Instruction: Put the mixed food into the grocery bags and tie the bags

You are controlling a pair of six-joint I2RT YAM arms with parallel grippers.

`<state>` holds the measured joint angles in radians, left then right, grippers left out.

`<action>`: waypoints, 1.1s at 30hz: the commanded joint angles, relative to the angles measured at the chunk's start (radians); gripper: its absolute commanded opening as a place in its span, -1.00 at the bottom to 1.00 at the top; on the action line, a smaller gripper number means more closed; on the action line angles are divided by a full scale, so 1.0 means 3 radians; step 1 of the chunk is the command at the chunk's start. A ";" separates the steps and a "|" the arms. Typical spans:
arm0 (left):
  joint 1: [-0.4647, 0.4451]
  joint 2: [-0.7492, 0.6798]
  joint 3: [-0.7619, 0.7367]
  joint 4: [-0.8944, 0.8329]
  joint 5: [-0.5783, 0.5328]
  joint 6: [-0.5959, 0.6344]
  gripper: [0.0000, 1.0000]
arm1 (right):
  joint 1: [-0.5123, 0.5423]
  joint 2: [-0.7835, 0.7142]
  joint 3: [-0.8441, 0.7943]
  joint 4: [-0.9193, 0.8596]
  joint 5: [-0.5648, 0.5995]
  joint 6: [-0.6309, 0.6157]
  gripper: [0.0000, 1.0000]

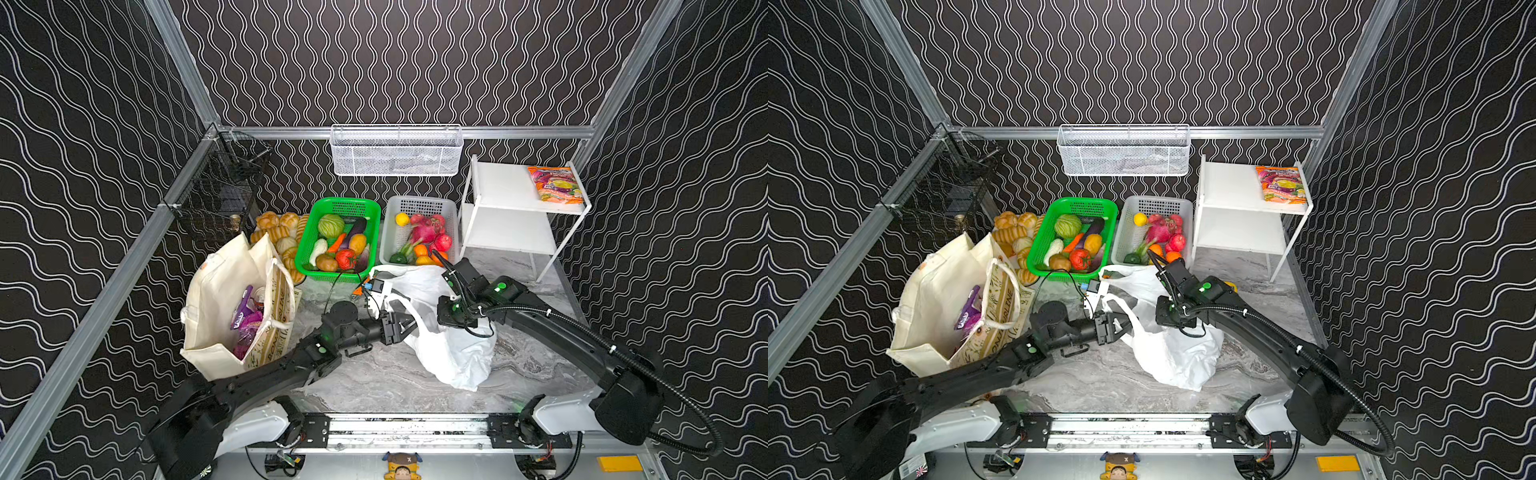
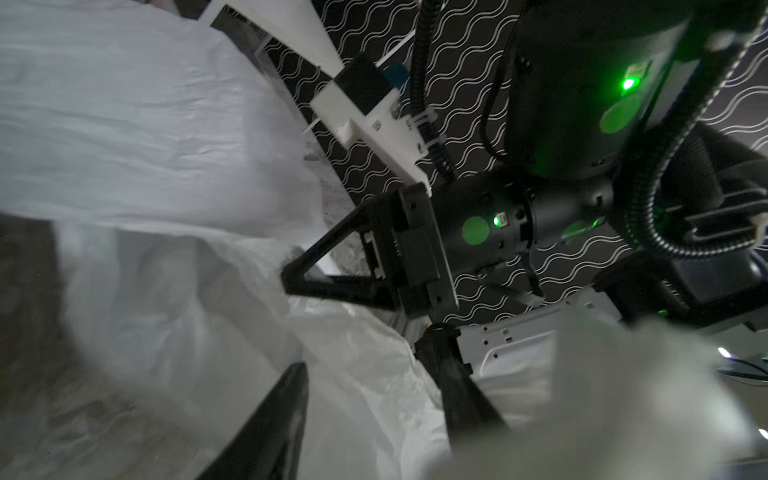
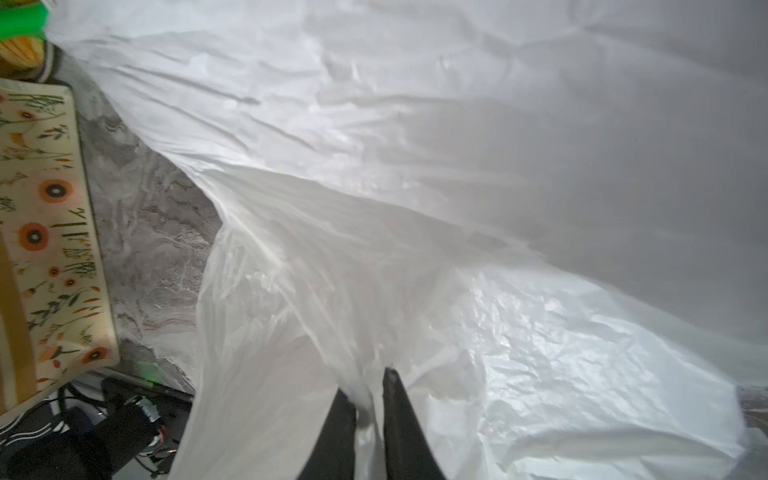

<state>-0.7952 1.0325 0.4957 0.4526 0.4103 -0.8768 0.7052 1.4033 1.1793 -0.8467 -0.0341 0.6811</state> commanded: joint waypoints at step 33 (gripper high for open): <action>0.0005 -0.0948 0.1245 -0.3674 -0.2274 0.0974 0.53 | 0.0856 0.1197 0.0222 -0.0402 0.1219 0.0531 0.20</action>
<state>-0.7948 0.7586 0.8692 -0.6460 -0.2314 -0.5770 0.9592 1.7473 1.2667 -1.0065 0.2867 0.7952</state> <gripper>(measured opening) 0.764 0.616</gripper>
